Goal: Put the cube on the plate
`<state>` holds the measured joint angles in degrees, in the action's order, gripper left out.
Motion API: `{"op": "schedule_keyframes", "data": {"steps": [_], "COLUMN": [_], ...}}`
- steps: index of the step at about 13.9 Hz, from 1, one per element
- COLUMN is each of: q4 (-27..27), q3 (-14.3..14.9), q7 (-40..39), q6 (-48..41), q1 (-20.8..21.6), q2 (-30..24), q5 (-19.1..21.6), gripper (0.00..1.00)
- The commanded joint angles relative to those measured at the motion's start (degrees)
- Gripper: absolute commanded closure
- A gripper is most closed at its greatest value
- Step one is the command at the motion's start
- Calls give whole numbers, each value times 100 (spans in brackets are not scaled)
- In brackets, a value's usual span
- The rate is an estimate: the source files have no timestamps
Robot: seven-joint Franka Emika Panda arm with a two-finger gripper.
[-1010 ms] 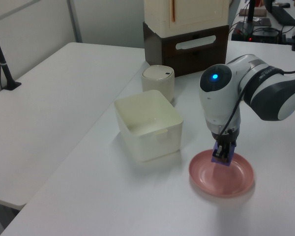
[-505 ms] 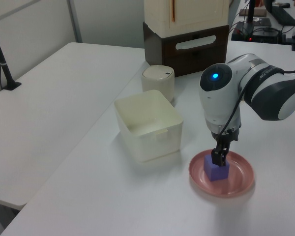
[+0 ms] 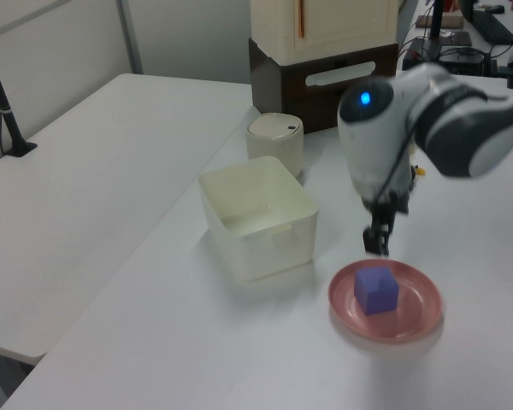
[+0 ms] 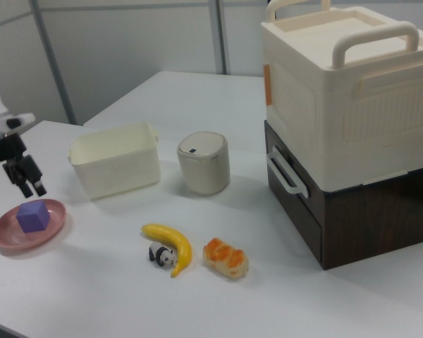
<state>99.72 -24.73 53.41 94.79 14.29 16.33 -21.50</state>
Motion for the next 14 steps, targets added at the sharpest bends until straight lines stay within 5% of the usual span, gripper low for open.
{"op": "schedule_keyframes", "data": {"steps": [1, 3, 5, 8, 10, 12, 14], "q4": [-399, -716, -840, -1173, -1174, -1183, -1183], "q3": [65, 283, 836, 2380, 3076, 3684, 3958], "q7": [-1040, -2103, -2684, -4291, -4942, -5515, -5569], "q6": [-671, -917, -945, -971, -962, -892, -901], "q1": [-530, -874, -884, -893, -901, -954, -998], "q2": [-437, -700, -1025, -1587, -1799, -1835, -1852], "q5": [198, 540, 734, 1628, 1841, 2166, 2220], "gripper": [0, 0, 0, 0, 0, 0, 0]}}
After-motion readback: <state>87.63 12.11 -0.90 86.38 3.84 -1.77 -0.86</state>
